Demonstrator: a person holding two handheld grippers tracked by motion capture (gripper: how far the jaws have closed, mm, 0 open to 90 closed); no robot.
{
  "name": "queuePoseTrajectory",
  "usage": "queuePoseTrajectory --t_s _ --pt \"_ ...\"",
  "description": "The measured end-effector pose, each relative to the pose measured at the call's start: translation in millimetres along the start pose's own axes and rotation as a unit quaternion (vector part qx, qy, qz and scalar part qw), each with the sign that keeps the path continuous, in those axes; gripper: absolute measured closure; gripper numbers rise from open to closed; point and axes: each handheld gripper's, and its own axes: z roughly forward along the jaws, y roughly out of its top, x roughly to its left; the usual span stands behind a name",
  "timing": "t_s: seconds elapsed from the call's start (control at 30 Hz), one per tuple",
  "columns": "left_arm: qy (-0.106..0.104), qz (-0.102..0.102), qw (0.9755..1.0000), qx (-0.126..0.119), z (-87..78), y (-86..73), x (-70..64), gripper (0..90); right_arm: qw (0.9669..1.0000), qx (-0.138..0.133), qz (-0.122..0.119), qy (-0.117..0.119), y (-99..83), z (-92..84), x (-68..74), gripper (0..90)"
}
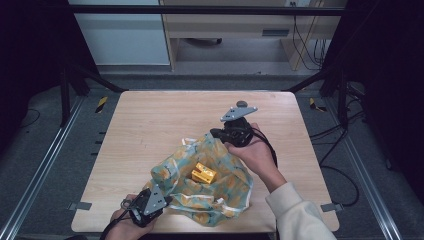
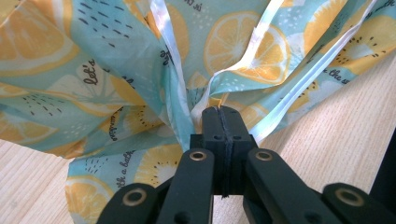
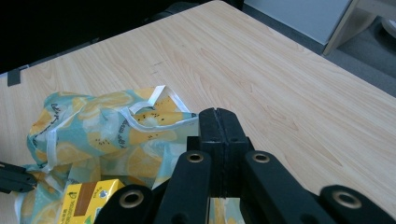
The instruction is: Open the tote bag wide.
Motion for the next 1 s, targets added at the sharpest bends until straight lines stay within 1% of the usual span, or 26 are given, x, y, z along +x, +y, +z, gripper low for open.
queuePoseTrajectory --t_s 0.07,0.1,0.17,0.2,0.23,0.27,0.3,0.33,0.4,0.43,0.47,0.5,0.53,0.57,0.63,0.67,0.7,0.77,0.83,0.87,0.93,0.97,1.0 --pt "0.000 -0.003 1.0000 -0.002 0.0 -0.3 0.2 90.0 1.0000 0.002 0.000 0.002 -0.3 1.9 -0.1 90.0" --pt "-0.002 -0.008 0.9999 -0.007 0.1 -0.4 0.3 90.0 1.0000 0.002 -0.001 0.002 -0.5 2.6 0.0 90.0" --pt "0.000 -0.011 0.9997 -0.019 -1.5 0.3 0.8 90.0 1.0000 0.004 0.001 0.006 -0.8 4.0 1.2 90.0" --pt "0.002 -0.011 0.9995 -0.028 -2.9 1.0 1.6 89.1 1.0000 0.004 -0.002 0.007 -0.8 4.4 1.7 90.0" --pt "0.005 -0.012 0.9994 -0.034 -4.3 1.8 2.6 84.5 1.0000 0.004 -0.002 0.008 -0.8 4.4 2.3 90.0" --pt "0.006 -0.017 0.9985 -0.052 -5.9 2.9 3.3 80.2 1.0000 0.004 -0.002 0.009 -0.8 4.5 2.7 90.0" --pt "0.006 -0.021 0.9978 -0.062 -7.4 4.2 4.1 78.0 0.9999 0.005 -0.004 0.010 -1.0 4.8 3.5 90.0" --pt "0.007 -0.026 0.9972 -0.069 -9.3 6.0 4.8 72.8 0.9999 0.006 -0.005 0.011 -1.6 5.6 3.9 90.0" --pt "0.014 -0.034 0.9952 -0.090 -16.1 11.5 6.0 63.5 0.9999 0.010 -0.007 0.011 -3.1 7.3 4.5 90.0" --pt "0.015 -0.039 0.9945 -0.096 -20.1 14.4 7.4 56.6 0.9999 0.012 -0.007 0.011 -4.0 7.9 4.4 90.0" --pt "0.015 -0.042 0.9937 -0.103 -23.0 16.7 8.3 52.7 0.9999 0.012 -0.005 0.011 -4.7 8.3 4.2 90.0" --pt "0.017 -0.042 0.9929 -0.110 -28.1 20.1 10.0 50.7 0.9999 0.012 -0.003 0.011 -5.2 8.7 3.9 90.0" --pt "0.019 -0.041 0.9926 -0.113 -31.1 22.3 11.4 47.8 0.9998 0.014 -0.003 0.012 -5.9 9.0 3.1 90.0" --pt "0.029 -0.033 0.9912 -0.125 -34.7 25.5 14.4 46.1 0.9998 0.015 -0.002 0.011 -6.3 9.2 2.8 90.0" --pt "0.016 -0.046 0.9900 -0.132 -42.7 31.1 16.6 44.1 0.9998 0.014 -0.002 0.013 -6.7 10.0 2.4 90.0" --pt "0.018 -0.043 0.9897 -0.135 -44.8 33.4 18.1 43.6 0.9998 0.013 -0.003 0.014 -6.6 10.3 2.6 90.0" --pt "0.015 -0.039 0.9899 -0.136 -46.0 36.8 19.6 43.2 0.9998 0.014 -0.003 0.015 -6.6 10.5 2.7 90.0" --pt "0.003 -0.037 0.9905 -0.133 -43.2 44.6 21.5 41.6 0.9998 0.015 -0.003 0.016 -6.8 11.9 3.4 90.0" --pt "0.001 -0.028 0.9909 -0.132 -39.3 52.0 21.3 39.3 0.9998 0.015 -0.002 0.016 -6.8 13.5 4.0 90.0" --pt "-0.003 -0.018 0.9909 -0.133 -36.5 56.7 20.2 38.6 0.9998 0.015 -0.003 0.017 -6.8 14.0 4.2 90.0" --pt "-0.008 -0.001 0.9918 -0.128 -28.7 66.5 15.5 36.5 0.9997 0.014 -0.003 0.019 -7.2 15.3 5.3 90.0" --pt "-0.020 0.013 0.9924 -0.120 -22.2 70.7 12.8 35.6 0.9997 0.014 -0.003 0.020 -7.3 16.1 5.8 90.0" --pt "-0.024 0.015 0.9933 -0.112 -17.4 72.0 11.4 35.1 0.9997 0.014 -0.003 0.021 -7.6 17.0 6.4 90.0"
